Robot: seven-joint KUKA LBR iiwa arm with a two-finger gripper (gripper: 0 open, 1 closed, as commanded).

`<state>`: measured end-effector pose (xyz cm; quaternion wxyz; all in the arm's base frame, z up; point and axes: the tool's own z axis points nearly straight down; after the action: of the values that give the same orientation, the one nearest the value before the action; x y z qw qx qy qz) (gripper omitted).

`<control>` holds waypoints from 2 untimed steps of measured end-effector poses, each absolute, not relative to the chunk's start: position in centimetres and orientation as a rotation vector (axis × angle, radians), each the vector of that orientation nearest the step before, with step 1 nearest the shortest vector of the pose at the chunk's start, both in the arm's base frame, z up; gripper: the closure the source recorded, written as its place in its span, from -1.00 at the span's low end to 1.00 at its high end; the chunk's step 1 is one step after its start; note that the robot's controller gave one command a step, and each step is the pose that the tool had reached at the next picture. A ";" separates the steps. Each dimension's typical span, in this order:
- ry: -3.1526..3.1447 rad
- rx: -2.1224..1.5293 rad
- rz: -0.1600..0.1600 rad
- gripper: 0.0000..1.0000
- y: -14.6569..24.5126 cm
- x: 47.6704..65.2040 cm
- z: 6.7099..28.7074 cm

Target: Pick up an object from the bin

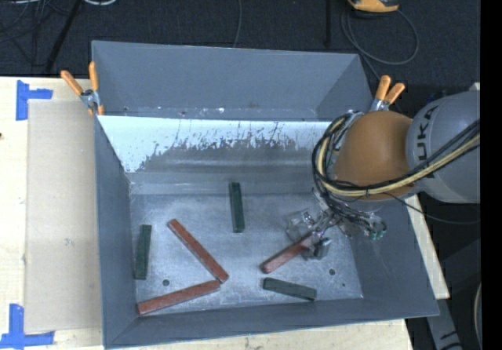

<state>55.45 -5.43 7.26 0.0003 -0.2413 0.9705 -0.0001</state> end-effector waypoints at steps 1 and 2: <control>3.055 -0.761 0.005 1.00 -5.4 55.2 8.2; 3.058 -0.761 0.007 1.00 -5.3 55.1 10.3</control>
Offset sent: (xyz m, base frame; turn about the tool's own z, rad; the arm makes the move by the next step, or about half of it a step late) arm 0.0000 0.0002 0.0865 0.0000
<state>55.14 -5.29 10.32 -0.0048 -0.2415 0.9704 0.0022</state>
